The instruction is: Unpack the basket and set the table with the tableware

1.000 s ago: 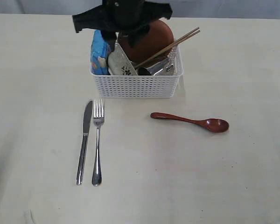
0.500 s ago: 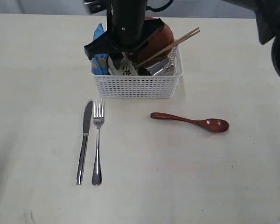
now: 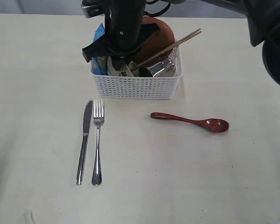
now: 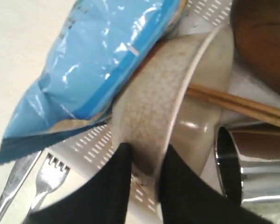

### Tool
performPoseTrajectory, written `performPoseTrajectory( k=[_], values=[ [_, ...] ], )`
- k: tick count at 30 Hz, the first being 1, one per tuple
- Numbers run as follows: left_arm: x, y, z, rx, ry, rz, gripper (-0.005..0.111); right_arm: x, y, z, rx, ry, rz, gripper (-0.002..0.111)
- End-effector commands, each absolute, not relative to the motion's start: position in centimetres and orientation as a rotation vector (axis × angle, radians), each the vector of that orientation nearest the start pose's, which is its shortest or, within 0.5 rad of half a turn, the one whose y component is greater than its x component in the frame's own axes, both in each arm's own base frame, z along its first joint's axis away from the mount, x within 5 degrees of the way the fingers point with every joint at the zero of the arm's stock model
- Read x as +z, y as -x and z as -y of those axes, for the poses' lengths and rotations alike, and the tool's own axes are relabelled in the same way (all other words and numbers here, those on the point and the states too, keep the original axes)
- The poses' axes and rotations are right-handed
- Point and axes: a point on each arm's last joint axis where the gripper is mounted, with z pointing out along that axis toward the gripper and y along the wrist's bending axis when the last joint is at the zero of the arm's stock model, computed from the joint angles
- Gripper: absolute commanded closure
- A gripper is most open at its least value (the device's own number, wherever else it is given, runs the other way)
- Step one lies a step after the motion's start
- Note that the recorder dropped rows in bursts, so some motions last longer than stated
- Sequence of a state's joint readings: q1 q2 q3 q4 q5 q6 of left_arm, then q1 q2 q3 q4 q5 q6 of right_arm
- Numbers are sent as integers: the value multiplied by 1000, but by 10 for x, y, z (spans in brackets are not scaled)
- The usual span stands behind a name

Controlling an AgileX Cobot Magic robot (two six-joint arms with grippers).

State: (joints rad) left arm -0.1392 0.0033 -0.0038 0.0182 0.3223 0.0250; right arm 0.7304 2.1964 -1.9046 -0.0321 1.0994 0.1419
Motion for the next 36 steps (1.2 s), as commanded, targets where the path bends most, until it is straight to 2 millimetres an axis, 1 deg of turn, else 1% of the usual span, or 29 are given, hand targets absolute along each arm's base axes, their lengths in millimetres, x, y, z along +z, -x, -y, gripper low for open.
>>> performPoseTrajectory(
  k=[1, 14, 26, 36],
  values=[
    [184, -54, 7, -63, -161, -1797, 107, 212, -356, -308, 93, 863, -2747, 109],
    [184, -54, 7, -63, -161, -1797, 107, 212, -355, -308, 94, 863, -2752, 109],
    [184, -54, 7, -63, -161, -1797, 107, 213, -354, -318, 252, 866, -2719, 109],
    [184, -54, 7, -63, -161, -1797, 107, 230, -353, -317, 264, 895, -2655, 109]
  ],
)
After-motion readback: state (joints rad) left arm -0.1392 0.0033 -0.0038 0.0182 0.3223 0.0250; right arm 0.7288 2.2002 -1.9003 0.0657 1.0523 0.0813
